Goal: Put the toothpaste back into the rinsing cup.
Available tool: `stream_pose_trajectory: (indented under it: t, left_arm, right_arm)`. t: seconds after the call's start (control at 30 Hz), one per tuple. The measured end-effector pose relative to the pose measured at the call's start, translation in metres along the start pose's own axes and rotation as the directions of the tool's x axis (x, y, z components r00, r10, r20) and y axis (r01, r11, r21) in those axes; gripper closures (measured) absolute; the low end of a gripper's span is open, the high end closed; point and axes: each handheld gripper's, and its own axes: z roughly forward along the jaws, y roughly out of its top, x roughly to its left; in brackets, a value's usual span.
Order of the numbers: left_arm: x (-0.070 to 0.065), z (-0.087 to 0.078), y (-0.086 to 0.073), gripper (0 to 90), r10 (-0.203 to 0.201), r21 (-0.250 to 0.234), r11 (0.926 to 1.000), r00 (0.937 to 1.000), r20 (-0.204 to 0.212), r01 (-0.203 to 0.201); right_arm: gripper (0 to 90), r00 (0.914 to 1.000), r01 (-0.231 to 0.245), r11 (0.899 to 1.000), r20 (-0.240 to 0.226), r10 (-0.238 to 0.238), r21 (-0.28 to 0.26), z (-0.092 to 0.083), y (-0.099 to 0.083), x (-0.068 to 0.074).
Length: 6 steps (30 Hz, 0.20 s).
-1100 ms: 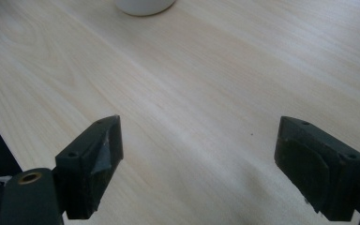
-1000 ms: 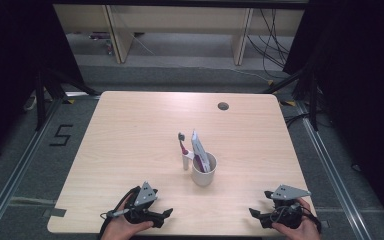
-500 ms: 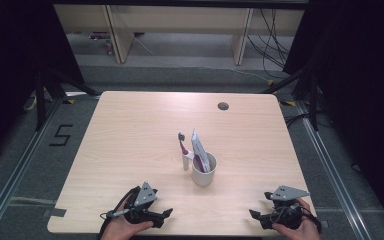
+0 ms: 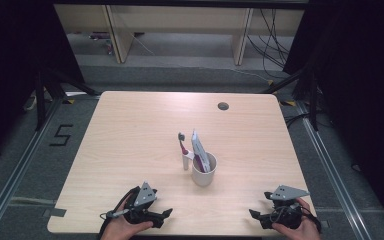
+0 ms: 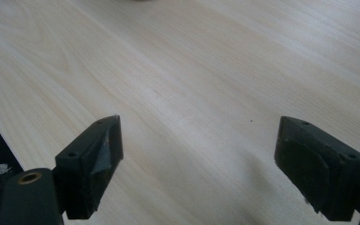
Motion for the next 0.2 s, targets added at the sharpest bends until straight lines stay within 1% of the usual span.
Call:
stream_pose_trajectory:
  t: [0.03,0.13,0.17,0.2]
  left_arm:
    - [0.0001,-0.0001,0.0000,17.8,0.001,0.000,1.0000,1.0000,0.001,-0.001]
    - [0.0008,-0.0006,0.0000,17.8,0.008,0.006,1.0000,1.0000,0.000,-0.008]
    - [0.0003,-0.0001,0.0000,17.8,-0.001,-0.001,1.0000,1.0000,0.002,0.001]
    - [0.0009,-0.0006,0.0000,17.8,0.008,0.006,0.9999,1.0000,0.000,-0.008]
  right_arm:
    - [16.5,0.9999,-0.011,1.000,-0.004,0.011,0.003,-0.0002,0.0003,0.0005]
    - [16.5,0.9999,-0.011,1.000,-0.004,0.011,0.002,-0.0001,0.0004,0.0006]
    - [16.5,0.9999,-0.011,1.000,-0.004,0.011,0.002,-0.0001,0.0004,0.0006]
    - [16.5,0.9995,-0.031,1.000,-0.007,0.031,0.003,0.0001,0.0002,0.0022]
